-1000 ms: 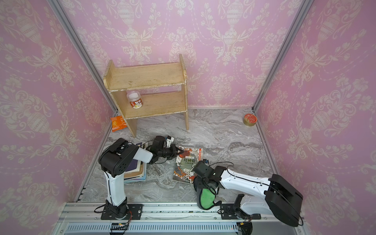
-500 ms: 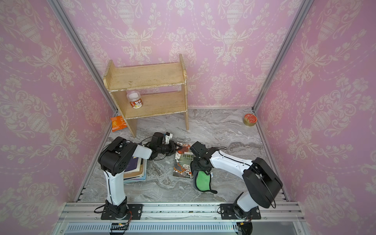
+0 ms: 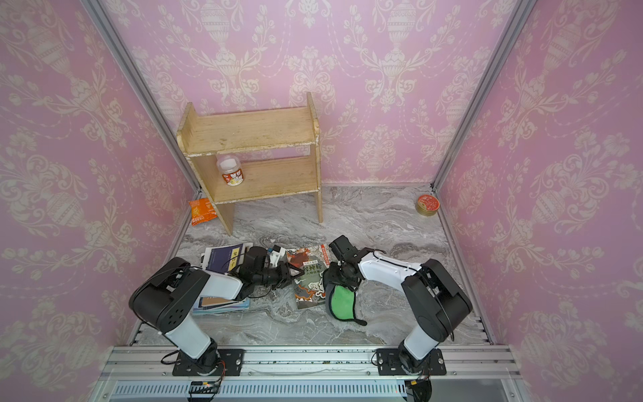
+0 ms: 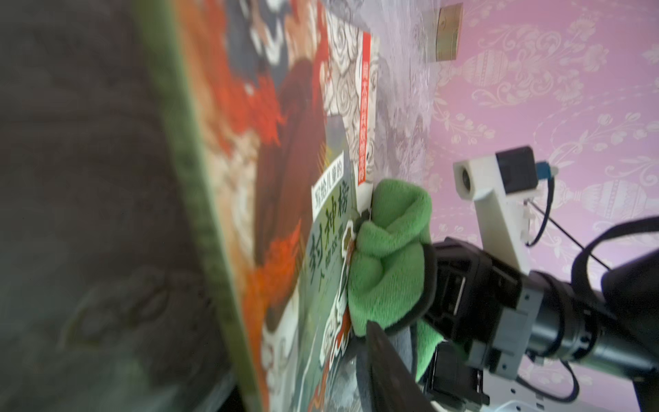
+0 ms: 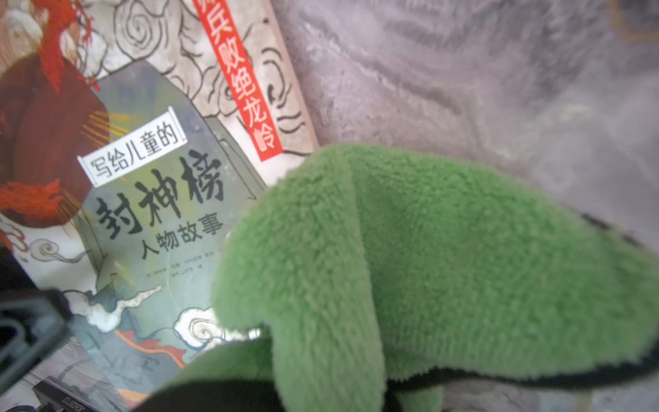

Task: Wipe the cover of the book
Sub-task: Wipe the dirt from the cover of the book.

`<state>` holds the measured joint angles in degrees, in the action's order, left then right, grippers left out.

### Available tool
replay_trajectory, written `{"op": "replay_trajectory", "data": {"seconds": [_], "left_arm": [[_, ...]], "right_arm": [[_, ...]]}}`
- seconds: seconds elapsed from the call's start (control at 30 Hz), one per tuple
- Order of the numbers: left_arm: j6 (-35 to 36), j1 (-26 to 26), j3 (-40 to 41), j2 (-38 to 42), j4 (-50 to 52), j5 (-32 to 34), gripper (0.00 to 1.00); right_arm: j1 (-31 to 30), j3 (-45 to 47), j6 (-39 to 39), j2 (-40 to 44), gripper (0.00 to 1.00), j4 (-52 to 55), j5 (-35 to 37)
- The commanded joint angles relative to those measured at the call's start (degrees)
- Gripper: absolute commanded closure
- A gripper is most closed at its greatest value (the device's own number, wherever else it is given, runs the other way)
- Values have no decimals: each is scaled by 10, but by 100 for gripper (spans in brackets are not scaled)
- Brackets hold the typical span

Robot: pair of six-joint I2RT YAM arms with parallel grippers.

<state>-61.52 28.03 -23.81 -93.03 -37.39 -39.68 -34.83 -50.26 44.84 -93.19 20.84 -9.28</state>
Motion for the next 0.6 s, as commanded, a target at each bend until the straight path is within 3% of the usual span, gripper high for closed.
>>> {"op": "replay_trajectory", "data": {"seconds": [0.0, 0.13, 0.27, 0.43, 0.57], "left_arm": [[-25, 27, 51, 62, 24, 36, 62], [-49, 87, 77, 126, 69, 105, 63], [-63, 94, 75, 156, 93, 129, 69], [-76, 119, 42, 133, 102, 124, 70], [-106, 139, 46, 110, 61, 138, 81]], "right_arm": [[3, 32, 20, -40, 100, 12, 3], [3, 35, 26, -54, 100, 6, 0], [4, 50, 33, -49, 100, 6, 10], [11, 71, 40, -26, 100, 6, 15], [11, 89, 49, -7, 100, 0, 8]]}}
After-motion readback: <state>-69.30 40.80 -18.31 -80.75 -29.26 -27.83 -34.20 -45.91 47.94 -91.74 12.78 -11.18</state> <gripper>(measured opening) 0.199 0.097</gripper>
